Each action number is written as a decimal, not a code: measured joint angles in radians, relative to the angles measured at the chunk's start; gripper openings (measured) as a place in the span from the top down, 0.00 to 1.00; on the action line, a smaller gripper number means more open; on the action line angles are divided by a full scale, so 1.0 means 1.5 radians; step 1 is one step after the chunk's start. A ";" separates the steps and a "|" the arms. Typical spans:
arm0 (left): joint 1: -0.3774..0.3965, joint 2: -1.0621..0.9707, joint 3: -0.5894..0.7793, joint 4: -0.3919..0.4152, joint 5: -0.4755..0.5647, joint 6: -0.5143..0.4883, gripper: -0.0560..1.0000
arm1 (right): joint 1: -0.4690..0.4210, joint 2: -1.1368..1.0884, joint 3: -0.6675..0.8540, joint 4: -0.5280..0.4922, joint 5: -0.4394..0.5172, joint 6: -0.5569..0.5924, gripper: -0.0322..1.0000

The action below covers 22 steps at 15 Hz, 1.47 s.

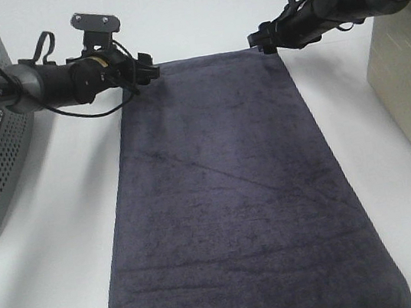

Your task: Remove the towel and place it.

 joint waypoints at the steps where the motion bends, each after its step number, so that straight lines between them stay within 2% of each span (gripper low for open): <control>1: 0.000 -0.025 0.000 0.001 0.070 0.000 0.22 | 0.000 -0.027 0.001 -0.005 0.072 0.000 0.31; 4: 0.000 -0.146 0.001 0.005 0.299 0.000 0.22 | 0.000 -0.131 0.001 -0.005 0.277 0.023 0.28; 6: 0.000 -0.235 0.001 -0.013 0.460 -0.010 0.22 | 0.000 -0.208 0.001 -0.005 0.389 0.036 0.24; 8: 0.000 -0.319 0.001 -0.023 0.595 -0.015 0.22 | 0.000 -0.285 0.001 -0.011 0.481 0.041 0.24; 10: 0.009 -0.382 0.001 -0.011 0.685 -0.059 0.22 | -0.001 -0.350 0.001 -0.027 0.549 0.079 0.24; 13: 0.093 -0.469 0.001 0.056 0.757 -0.150 0.22 | -0.049 -0.434 0.001 -0.035 0.630 0.160 0.24; 15: 0.147 -0.517 0.001 0.074 0.789 -0.151 0.22 | -0.097 -0.473 0.001 -0.045 0.658 0.193 0.24; 17: 0.161 -0.538 0.001 0.083 0.865 -0.142 0.22 | -0.101 -0.505 0.001 -0.075 0.697 0.209 0.21; 19: 0.161 -0.554 0.021 0.135 0.923 -0.143 0.22 | -0.101 -0.537 0.020 -0.124 0.703 0.229 0.20; 20: 0.161 -0.605 0.082 0.198 0.935 -0.174 0.22 | -0.101 -0.609 0.095 -0.169 0.705 0.241 0.20; 22: 0.161 -0.698 0.192 0.219 0.917 -0.198 0.22 | -0.101 -0.709 0.199 -0.174 0.705 0.241 0.20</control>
